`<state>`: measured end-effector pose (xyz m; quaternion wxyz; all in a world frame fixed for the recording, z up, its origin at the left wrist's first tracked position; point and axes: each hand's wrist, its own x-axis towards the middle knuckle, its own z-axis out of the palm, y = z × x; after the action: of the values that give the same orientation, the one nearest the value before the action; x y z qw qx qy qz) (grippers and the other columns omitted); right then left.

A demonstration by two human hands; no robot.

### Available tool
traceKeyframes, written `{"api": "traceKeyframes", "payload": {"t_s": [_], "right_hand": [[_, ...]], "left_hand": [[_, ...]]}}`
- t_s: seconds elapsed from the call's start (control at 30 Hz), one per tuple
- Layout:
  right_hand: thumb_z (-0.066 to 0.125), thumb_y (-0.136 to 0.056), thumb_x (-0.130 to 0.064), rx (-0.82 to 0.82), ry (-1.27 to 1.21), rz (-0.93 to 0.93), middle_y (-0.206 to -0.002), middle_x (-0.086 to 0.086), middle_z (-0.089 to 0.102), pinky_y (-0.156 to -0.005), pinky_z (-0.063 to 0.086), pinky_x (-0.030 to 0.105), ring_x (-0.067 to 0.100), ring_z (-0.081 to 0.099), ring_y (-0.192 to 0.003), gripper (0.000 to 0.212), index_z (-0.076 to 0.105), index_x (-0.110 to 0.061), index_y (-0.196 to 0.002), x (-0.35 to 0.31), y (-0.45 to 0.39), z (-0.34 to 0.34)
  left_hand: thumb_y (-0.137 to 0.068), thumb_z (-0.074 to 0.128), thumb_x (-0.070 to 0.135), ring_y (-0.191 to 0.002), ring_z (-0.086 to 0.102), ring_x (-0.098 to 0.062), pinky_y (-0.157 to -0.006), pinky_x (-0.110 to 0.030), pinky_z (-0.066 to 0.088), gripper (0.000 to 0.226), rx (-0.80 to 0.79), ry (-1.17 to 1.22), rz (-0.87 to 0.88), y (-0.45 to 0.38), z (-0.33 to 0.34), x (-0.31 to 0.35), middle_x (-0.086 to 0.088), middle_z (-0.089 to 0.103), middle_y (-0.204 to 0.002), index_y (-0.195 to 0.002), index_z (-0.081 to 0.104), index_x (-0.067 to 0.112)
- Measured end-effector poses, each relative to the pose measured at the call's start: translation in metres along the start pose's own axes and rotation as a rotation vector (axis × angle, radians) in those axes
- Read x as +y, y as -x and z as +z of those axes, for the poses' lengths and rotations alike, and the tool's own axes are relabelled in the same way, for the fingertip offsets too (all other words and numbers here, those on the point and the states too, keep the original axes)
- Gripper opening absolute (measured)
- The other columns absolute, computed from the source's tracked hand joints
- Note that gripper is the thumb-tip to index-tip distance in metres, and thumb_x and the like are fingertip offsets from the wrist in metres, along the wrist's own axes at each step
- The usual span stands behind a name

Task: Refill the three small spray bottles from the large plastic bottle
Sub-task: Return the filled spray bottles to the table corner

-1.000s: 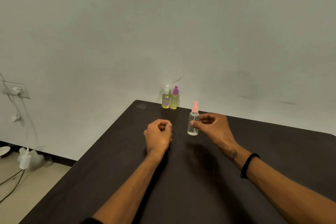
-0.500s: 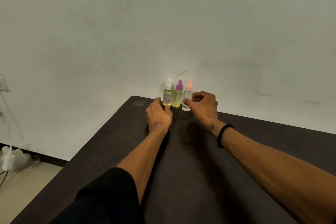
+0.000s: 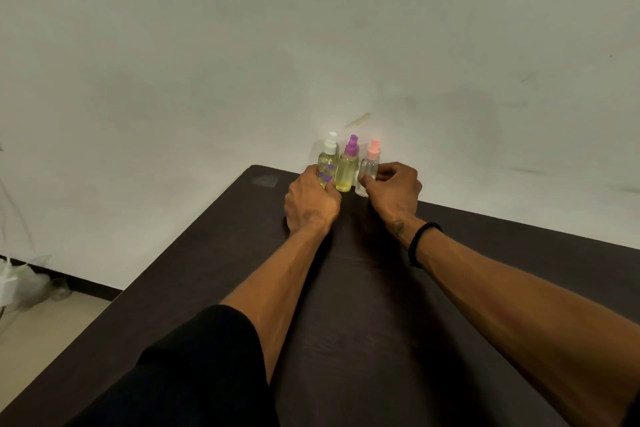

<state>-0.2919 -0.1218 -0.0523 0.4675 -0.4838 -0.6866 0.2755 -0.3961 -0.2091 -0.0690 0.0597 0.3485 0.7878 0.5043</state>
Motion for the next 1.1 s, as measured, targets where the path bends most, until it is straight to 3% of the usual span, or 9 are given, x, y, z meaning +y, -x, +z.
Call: {"api": "traceKeyframes", "payload": {"t_s": [0.1,0.23,0.3,0.4,0.47,0.6,0.77,0.93,1.1], "right_hand": [[0.087,-0.084,-0.022,-0.008,-0.002,0.011,-0.104,0.005,0.077,-0.069,0.048,0.011,0.017,0.073,-0.095,0.034,0.075,-0.007,-0.111,0.001,0.002,0.0],[0.087,-0.084,-0.021,-0.065,0.01,0.054,-0.121,0.01,0.072,-0.088,0.051,0.022,0.024,0.069,-0.113,0.056,0.065,-0.003,-0.133,0.001,0.009,-0.011],[0.086,-0.085,-0.021,-0.078,-0.003,0.076,-0.125,0.01,0.07,-0.09,0.049,0.021,0.022,0.068,-0.116,0.06,0.062,-0.004,-0.137,0.002,0.017,-0.023],[0.083,-0.088,-0.022,-0.103,-0.013,0.071,-0.118,0.004,0.071,-0.083,0.049,0.013,0.015,0.067,-0.108,0.048,0.066,-0.009,-0.131,0.005,0.032,-0.053],[0.082,-0.09,-0.022,-0.129,-0.028,0.071,-0.113,0.0,0.071,-0.087,0.053,0.016,0.012,0.068,-0.104,0.041,0.068,-0.012,-0.127,0.005,0.045,-0.075],[0.081,-0.09,-0.021,-0.11,-0.048,0.066,-0.104,-0.005,0.074,-0.095,0.058,0.024,0.009,0.071,-0.101,0.029,0.072,-0.015,-0.118,0.004,0.073,-0.129],[0.078,-0.092,-0.022,-0.071,-0.051,0.044,-0.099,-0.008,0.075,-0.083,0.057,0.014,0.002,0.071,-0.094,0.025,0.075,-0.014,-0.115,0.006,0.113,-0.199],[0.079,-0.091,-0.027,-0.04,-0.083,0.088,-0.096,-0.005,0.078,-0.086,0.065,0.036,0.009,0.075,-0.09,0.022,0.077,-0.019,-0.111,0.018,0.156,-0.269],[0.079,-0.092,-0.026,-0.017,-0.155,0.108,-0.094,-0.002,0.079,-0.084,0.066,0.041,0.011,0.077,-0.089,0.018,0.077,-0.02,-0.109,0.032,0.2,-0.332]], "left_hand": [[-0.099,0.065,0.03,-0.112,0.067,-0.032,-0.093,-0.043,0.053,0.032,0.01,0.009,0.013,0.001,-0.001,-0.001,-0.007,0.072,-0.119,-0.129,0.063,0.018],[-0.096,0.069,0.03,-0.115,0.067,-0.03,-0.096,-0.042,0.053,0.038,0.025,0.051,0.036,0.004,-0.004,-0.001,-0.007,0.071,-0.123,-0.131,0.064,0.018],[-0.095,0.072,0.029,-0.114,0.067,-0.027,-0.098,-0.041,0.054,0.035,0.05,0.069,0.04,0.007,-0.007,0.0,-0.006,0.07,-0.123,-0.127,0.064,0.019],[-0.095,0.072,0.023,-0.097,0.067,-0.022,-0.09,-0.038,0.055,0.016,0.125,0.126,0.064,0.021,-0.011,0.004,-0.004,0.069,-0.104,-0.107,0.063,0.019],[-0.095,0.072,0.02,-0.083,0.066,-0.018,-0.087,-0.04,0.058,0.011,0.109,0.154,0.085,0.035,-0.015,0.007,0.001,0.067,-0.086,-0.1,0.063,0.017],[-0.095,0.074,0.023,-0.074,0.067,-0.013,-0.078,-0.037,0.061,0.009,-0.043,0.136,0.183,0.079,-0.019,0.021,0.005,0.067,-0.075,-0.092,0.067,0.019],[-0.093,0.077,0.027,-0.071,0.067,-0.006,-0.074,-0.033,0.061,0.008,-0.232,0.092,0.289,0.151,-0.014,0.052,0.007,0.07,-0.075,-0.09,0.072,0.021],[-0.094,0.075,0.022,-0.078,0.071,-0.008,-0.081,-0.035,0.064,0.005,-0.449,0.095,0.351,0.224,-0.001,0.098,0.007,0.075,-0.083,-0.098,0.077,0.02],[-0.095,0.073,0.017,-0.086,0.074,-0.011,-0.084,-0.033,0.063,0.013,-0.584,0.089,0.429,0.285,0.016,0.144,0.003,0.079,-0.091,-0.107,0.077,0.02]]}}
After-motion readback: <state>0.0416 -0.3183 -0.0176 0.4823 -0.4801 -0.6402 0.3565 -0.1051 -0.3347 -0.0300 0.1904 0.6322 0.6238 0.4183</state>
